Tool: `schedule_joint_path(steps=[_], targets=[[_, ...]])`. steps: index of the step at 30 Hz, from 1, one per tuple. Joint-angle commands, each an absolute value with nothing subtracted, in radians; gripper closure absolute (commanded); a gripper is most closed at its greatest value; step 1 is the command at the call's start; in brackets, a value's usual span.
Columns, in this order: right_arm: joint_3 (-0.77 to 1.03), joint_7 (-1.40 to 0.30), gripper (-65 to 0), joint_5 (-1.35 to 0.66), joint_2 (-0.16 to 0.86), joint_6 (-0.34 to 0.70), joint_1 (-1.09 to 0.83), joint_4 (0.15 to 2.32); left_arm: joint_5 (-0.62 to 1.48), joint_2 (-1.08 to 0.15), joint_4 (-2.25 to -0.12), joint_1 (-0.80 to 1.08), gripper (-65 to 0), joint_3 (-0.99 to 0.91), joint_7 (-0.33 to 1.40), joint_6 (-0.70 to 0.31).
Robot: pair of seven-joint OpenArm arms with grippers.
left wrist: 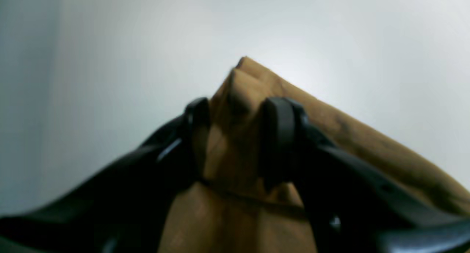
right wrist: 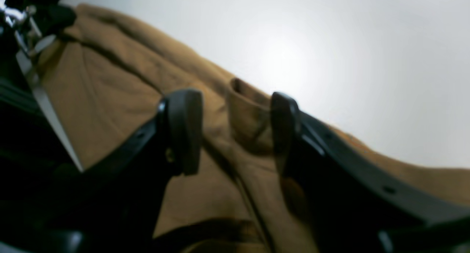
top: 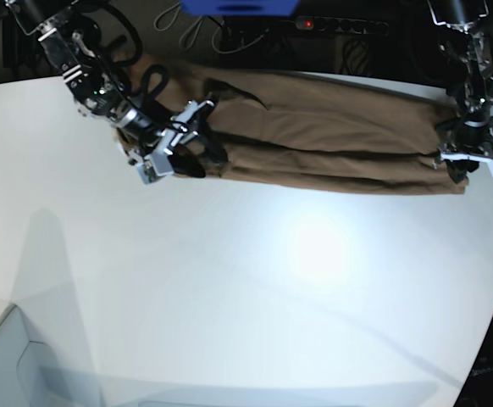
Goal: Layout the t-shirt on the table in an organized manner, then fold the t-shirt properly
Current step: 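Drag the right gripper's corner along the shirt edge toward the collar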
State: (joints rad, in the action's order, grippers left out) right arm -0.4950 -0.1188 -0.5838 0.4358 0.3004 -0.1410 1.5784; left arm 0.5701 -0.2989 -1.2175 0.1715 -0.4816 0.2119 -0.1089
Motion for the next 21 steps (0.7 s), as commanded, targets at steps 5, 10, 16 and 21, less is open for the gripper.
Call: schedule_joint_path(steps=[5,10,16,21], targets=[[-0.492,-0.091,-30.3,-0.595,0.441,0.311,-0.124,1.592,0.573,-0.315,-1.233,0.166,-24.3,-0.486,0.191,-0.111],[-0.492,-0.091,-30.0,-0.595,0.438,0.311,-0.111,1.572,0.573,-0.312,-1.233,0.165,-24.3,-0.486,0.191,-0.111],[-0.492,-0.09,-22.7,-0.595,0.435,0.311,-0.111,1.546,0.573,-0.312,-1.233,0.165,-24.3,-0.486,0.191,-0.111],[-0.493,-0.09,-3.2,-0.595,0.424,0.311,-0.114,1.546,0.573,-0.311,-1.233,0.163,-24.3,-0.486,0.191,-0.111]])
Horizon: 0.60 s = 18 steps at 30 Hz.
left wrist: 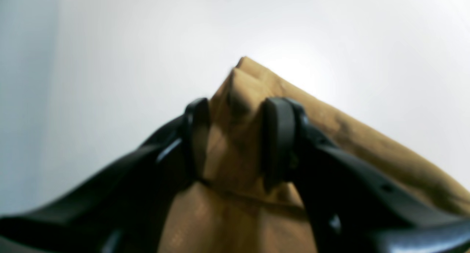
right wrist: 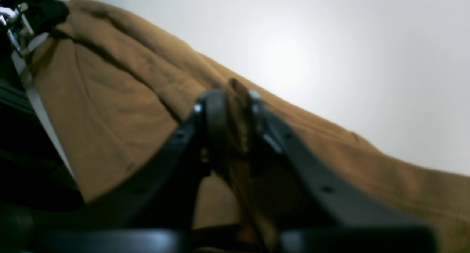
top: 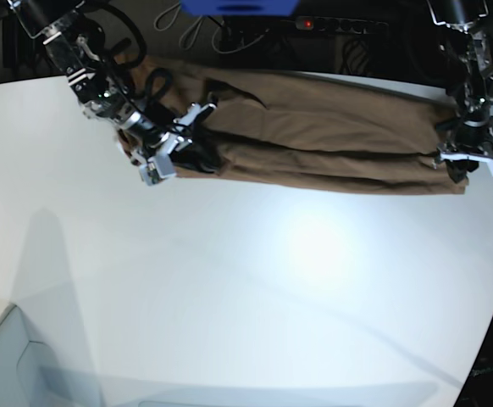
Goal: Layout the t-shirt on the table in an organized manner, then fold the t-shirt properly
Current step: 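Drag the right gripper's corner along the shirt edge toward the collar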
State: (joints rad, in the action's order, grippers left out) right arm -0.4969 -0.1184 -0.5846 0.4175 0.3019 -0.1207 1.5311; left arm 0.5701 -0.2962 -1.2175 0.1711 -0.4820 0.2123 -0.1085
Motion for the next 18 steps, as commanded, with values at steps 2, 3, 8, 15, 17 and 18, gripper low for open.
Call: schedule_joint_path(steps=[2,3,8,15,17,18], targets=[[-0.493,-0.093,0.0,-0.595,0.423,0.311,-0.122,1.554,0.573,-0.311,-1.233,0.162,-24.3,-0.486,0.191,-0.111],[-0.498,-0.102,0.0,-0.595,0.423,0.311,-0.13,1.563,0.573,-0.312,-1.233,0.162,-24.3,-0.486,0.191,-0.111],[-0.521,-0.108,0.0,-0.595,0.423,0.311,-0.199,1.673,0.573,-0.315,-1.233,0.157,-24.3,-0.486,0.191,-0.111],[-0.518,-0.104,0.0,-0.596,0.423,0.306,-0.306,1.764,0.573,-0.317,-1.233,0.157,-24.3,-0.489,0.191,-0.111],[-0.518,-0.102,0.0,-0.596,0.423,0.306,-0.326,1.761,0.573,-0.317,-1.233,0.157,-24.3,-0.49,0.191,-0.111],[-0.518,-0.102,0.0,-0.596,0.423,0.306,-0.337,1.759,0.573,-0.317,-1.233,0.157,-24.3,-0.49,0.191,-0.111]])
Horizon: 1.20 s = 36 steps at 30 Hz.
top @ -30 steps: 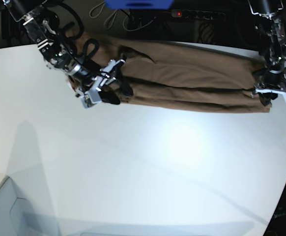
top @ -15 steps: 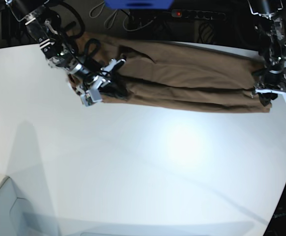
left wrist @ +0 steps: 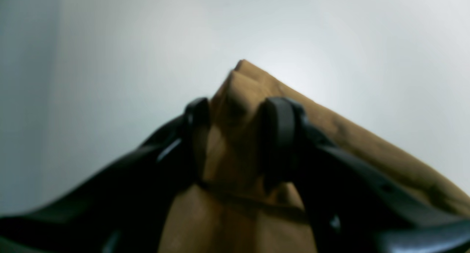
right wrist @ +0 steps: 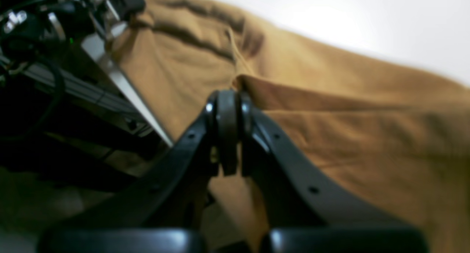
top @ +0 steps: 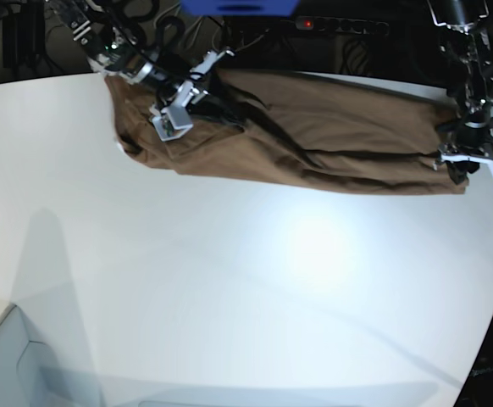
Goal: Layout the t-shirt on the table in an organized manner, then fold the t-shirt properly
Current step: 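Drag the right gripper's corner along the shirt edge toward the collar, then lower the folded strip and release it with both grippers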
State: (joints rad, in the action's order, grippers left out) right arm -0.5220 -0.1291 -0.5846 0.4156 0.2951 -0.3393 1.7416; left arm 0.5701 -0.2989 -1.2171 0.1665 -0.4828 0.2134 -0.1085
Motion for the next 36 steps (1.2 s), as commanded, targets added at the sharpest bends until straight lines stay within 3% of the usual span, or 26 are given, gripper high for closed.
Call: schedule_joint_path(steps=[1,11,17,19,28,36], targets=[[-0.518,-0.102,0.0,-0.596,0.421,0.306,-0.352,1.759,0.573,-0.317,-1.233,0.157,-24.3,-0.49,0.191,-0.111],[-0.519,-0.11,-0.7,-0.596,0.361,0.306,-0.421,1.762,0.573,-0.318,-1.241,0.157,-24.3,-0.487,0.191,-0.111],[-0.507,-0.101,-19.7,-0.598,0.392,0.306,-0.43,1.762,0.579,-0.335,-1.245,0.163,-24.3,-0.487,0.191,-0.111],[-0.498,-0.097,-23.2,-0.598,0.398,0.306,-0.432,1.765,0.582,-0.348,-1.245,0.165,-24.3,-0.487,0.199,-0.111],[-0.343,-0.007,-23.9,-0.598,0.36,0.306,-0.473,1.738,0.578,-0.348,-1.247,0.156,-24.3,-0.553,0.326,-0.111],[-0.337,-0.008,-23.9,-0.598,0.36,0.306,-0.309,1.541,0.575,-0.344,-1.276,0.156,-24.3,-0.552,0.325,-0.111]])
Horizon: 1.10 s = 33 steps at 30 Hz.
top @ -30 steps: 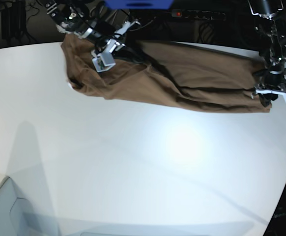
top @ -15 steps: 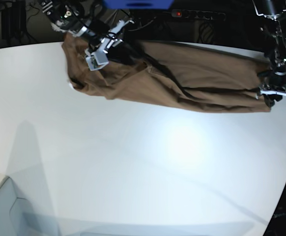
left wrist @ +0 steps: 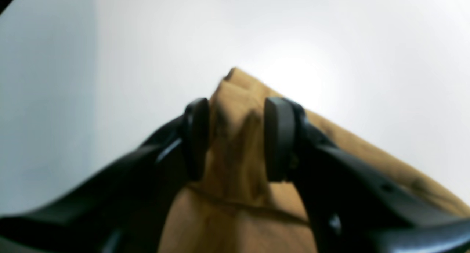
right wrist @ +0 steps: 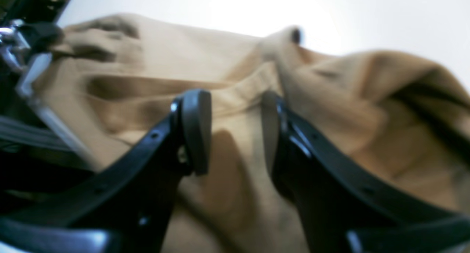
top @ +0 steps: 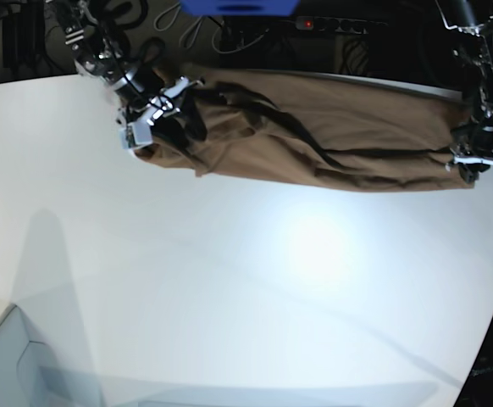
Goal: Layout the t-shirt on the table in an organized manner, then fold the t-shirt properly
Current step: 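Lower the folded strip and release it with both grippers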
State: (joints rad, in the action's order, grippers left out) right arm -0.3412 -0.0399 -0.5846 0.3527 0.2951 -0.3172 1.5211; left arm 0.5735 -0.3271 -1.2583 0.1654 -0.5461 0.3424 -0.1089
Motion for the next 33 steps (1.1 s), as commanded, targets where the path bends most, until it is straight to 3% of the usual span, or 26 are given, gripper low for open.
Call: schedule_joint_path(steps=[1,13,18,33], targets=[[-0.337,-0.008,-23.9,-0.598,0.36,0.306,-0.286,1.518,0.575,-0.344,-1.276,0.156,-24.3,-0.552,0.325,-0.111],[-0.328,-0.007,-24.0,-0.598,0.389,0.306,-0.047,1.268,0.573,-0.351,-1.265,0.156,-24.3,-0.55,0.326,-0.111],[-0.174,-0.008,-24.3,-0.598,0.389,0.306,-0.041,1.23,0.573,-0.352,-1.262,0.154,-24.3,-0.55,0.326,-0.111],[-0.101,-0.007,-24.3,-0.598,0.369,0.309,-0.191,1.471,0.582,-0.352,-1.391,0.166,-24.3,-0.553,0.328,-0.113]])
